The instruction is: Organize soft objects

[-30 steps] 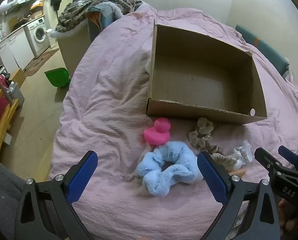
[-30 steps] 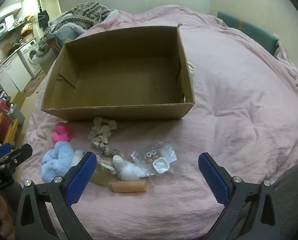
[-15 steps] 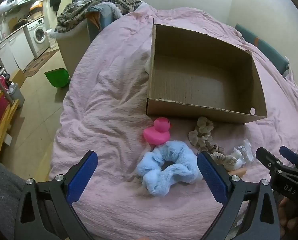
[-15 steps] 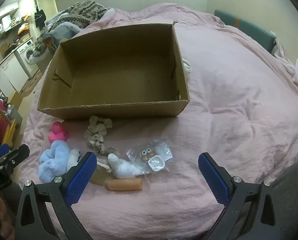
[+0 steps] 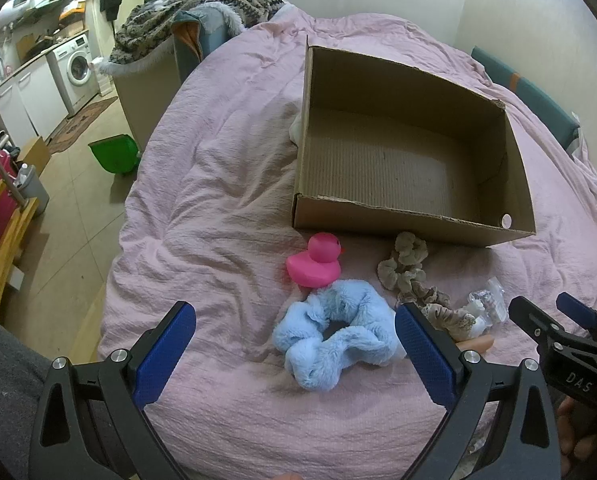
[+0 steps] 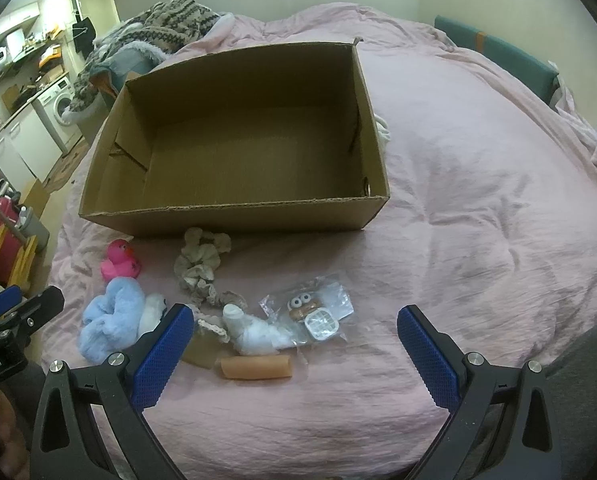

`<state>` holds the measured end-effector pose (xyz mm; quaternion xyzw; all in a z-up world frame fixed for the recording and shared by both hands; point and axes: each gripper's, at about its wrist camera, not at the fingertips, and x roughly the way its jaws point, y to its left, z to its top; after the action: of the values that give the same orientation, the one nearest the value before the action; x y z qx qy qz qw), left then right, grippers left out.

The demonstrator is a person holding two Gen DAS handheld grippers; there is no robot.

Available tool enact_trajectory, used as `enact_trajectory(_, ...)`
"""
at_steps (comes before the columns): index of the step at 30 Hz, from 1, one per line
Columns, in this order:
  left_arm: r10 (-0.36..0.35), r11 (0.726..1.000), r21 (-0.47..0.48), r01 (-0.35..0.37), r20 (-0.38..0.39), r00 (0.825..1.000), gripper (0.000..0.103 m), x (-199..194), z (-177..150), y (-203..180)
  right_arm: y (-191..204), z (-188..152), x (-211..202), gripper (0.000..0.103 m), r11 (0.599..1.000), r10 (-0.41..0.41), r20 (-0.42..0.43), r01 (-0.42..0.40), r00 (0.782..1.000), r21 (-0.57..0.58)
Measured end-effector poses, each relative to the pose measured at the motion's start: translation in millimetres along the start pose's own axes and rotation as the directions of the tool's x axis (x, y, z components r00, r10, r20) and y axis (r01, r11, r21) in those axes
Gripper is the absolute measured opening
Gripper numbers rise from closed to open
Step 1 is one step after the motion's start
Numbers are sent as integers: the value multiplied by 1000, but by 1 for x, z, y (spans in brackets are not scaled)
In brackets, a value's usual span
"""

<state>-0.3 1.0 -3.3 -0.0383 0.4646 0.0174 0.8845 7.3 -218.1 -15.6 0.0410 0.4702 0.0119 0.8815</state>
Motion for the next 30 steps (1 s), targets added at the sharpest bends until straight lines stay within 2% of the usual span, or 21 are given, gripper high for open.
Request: enact_trajectory(30,0,1000,-1,0,-14,1000,100,3,-2,2,4,-3,5,103,1000,31,-25,-31,999,1)
